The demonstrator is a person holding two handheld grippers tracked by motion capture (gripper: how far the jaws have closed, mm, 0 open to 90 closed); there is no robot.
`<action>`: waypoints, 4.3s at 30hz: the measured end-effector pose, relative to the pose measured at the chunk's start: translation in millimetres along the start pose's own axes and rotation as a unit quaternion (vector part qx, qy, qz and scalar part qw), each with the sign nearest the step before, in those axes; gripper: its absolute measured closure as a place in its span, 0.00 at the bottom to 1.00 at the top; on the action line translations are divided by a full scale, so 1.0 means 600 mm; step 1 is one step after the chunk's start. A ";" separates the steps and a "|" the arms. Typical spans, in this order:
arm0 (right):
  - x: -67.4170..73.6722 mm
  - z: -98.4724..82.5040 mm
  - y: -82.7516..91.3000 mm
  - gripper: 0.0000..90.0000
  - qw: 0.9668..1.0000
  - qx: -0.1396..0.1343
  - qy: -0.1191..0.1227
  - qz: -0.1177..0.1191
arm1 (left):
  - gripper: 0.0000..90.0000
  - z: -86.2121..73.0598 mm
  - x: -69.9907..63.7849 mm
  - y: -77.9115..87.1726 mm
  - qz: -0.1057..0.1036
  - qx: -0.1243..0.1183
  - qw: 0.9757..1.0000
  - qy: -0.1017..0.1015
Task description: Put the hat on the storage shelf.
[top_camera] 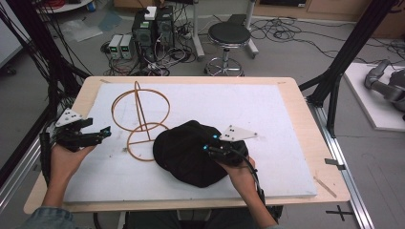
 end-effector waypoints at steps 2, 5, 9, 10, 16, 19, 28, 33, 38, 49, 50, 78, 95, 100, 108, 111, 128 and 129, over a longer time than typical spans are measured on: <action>-0.003 0.003 0.005 0.80 1.000 -0.004 0.001 -0.006 | 0.24 0.000 0.000 0.000 0.000 0.000 1.000 -0.001; -0.009 0.006 0.011 0.80 1.000 -0.008 -0.001 -0.011 | 0.24 0.000 0.000 0.000 0.000 -0.001 1.000 0.000; -0.017 0.010 0.019 0.80 1.000 -0.011 -0.002 -0.019 | 0.24 0.000 0.000 0.000 0.000 -0.001 1.000 0.000; -0.020 0.011 0.021 0.80 1.000 -0.013 -0.002 -0.020 | 0.24 0.000 0.000 0.000 0.001 0.000 1.000 0.000; -0.033 0.020 0.038 0.80 0.999 -0.026 -0.007 -0.033 | 0.24 0.001 0.000 0.002 0.000 0.000 1.000 -0.001; -0.041 0.025 0.048 0.80 0.999 -0.035 -0.014 -0.039 | 0.24 0.000 0.000 0.002 0.001 0.000 1.000 0.000; -0.060 0.043 0.082 0.80 0.996 -0.064 -0.024 -0.054 | 0.24 -0.001 0.004 0.002 0.003 0.001 1.000 0.002; -0.077 0.057 0.108 0.80 0.993 -0.085 -0.037 -0.068 | 0.24 -0.001 0.002 0.003 0.002 0.000 1.000 0.002; -0.092 0.080 0.123 0.80 0.991 -0.101 -0.040 -0.076 | 0.24 0.001 0.001 0.004 0.002 -0.001 1.000 0.001; -0.116 0.130 0.135 0.80 0.985 -0.138 -0.047 -0.089 | 0.24 0.001 0.009 0.014 0.006 -0.009 1.000 0.007; -0.119 0.134 0.135 0.80 0.985 -0.141 -0.047 -0.090 | 0.24 0.001 0.010 0.015 0.006 -0.009 1.000 0.006; -0.094 0.265 0.124 0.80 0.971 -0.231 -0.067 -0.010 | 0.24 0.003 0.015 0.023 0.010 -0.015 1.000 0.009; -0.038 0.306 0.085 0.80 0.962 -0.249 -0.083 0.077 | 0.24 0.003 0.019 0.028 0.012 -0.019 1.000 0.011; -0.019 0.315 0.070 0.79 0.961 -0.244 -0.084 0.101 | 0.24 0.003 0.020 0.030 0.012 -0.021 1.000 0.012; 0.008 0.319 0.040 0.79 0.963 -0.228 -0.078 0.119 | 0.24 0.004 0.021 0.033 0.013 -0.022 1.000 0.012; 0.020 0.320 0.027 0.79 0.965 -0.220 -0.074 0.125 | 0.24 0.004 0.022 0.034 0.013 -0.021 1.000 0.013; 0.058 0.316 -0.038 0.78 0.976 -0.167 -0.064 0.126 | 0.24 0.003 0.026 0.037 0.015 -0.022 1.000 0.015; 0.059 0.315 -0.041 0.78 0.976 -0.164 -0.065 0.125 | 0.24 0.003 0.026 0.037 0.015 -0.022 1.000 0.015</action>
Point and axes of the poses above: each handheld gripper's, and its own axes: y roughly backward along the jaws, z roughly out of its top, x roughly to its left, the point moved 1 cm from there along -y, roughly forward along the jaws, and after that the axes turned 13 degrees about -z, right-handed, at the moved point
